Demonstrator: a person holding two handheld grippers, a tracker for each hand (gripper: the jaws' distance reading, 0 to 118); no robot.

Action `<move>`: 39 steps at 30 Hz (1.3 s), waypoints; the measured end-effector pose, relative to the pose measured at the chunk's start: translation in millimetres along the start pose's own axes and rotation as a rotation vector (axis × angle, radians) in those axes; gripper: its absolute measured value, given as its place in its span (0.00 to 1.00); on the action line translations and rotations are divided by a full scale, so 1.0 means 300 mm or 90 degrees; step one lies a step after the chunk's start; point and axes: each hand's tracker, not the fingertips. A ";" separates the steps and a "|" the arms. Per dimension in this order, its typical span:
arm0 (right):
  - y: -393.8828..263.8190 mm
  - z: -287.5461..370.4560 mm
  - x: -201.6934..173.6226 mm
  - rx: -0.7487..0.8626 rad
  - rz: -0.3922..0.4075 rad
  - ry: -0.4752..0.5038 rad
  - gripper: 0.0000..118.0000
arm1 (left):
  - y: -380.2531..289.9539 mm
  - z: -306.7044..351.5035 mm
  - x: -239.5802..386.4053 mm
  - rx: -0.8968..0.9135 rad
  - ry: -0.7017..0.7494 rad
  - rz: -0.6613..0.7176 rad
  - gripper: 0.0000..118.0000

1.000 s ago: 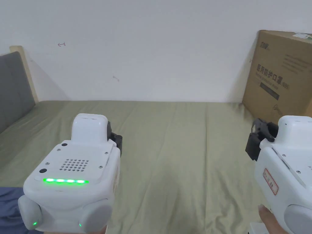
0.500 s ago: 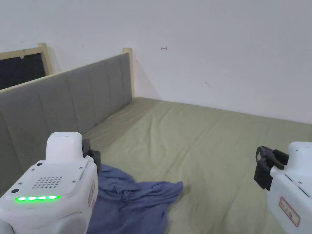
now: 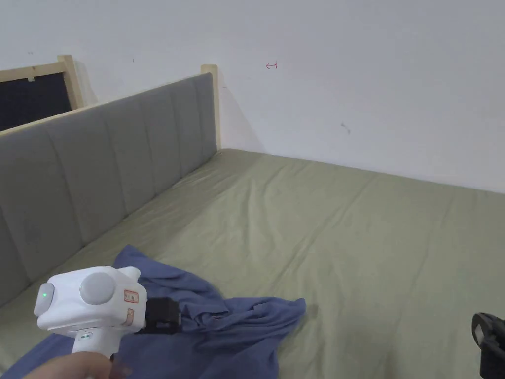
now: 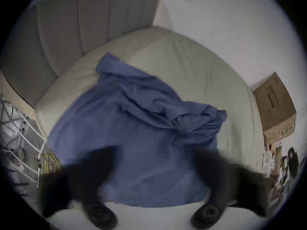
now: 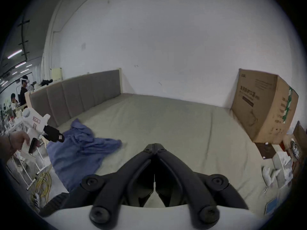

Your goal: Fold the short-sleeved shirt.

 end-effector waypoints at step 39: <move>-0.054 0.209 0.187 0.000 -0.080 0.012 0.00 | -0.102 0.670 0.262 0.514 0.011 -0.166 0.00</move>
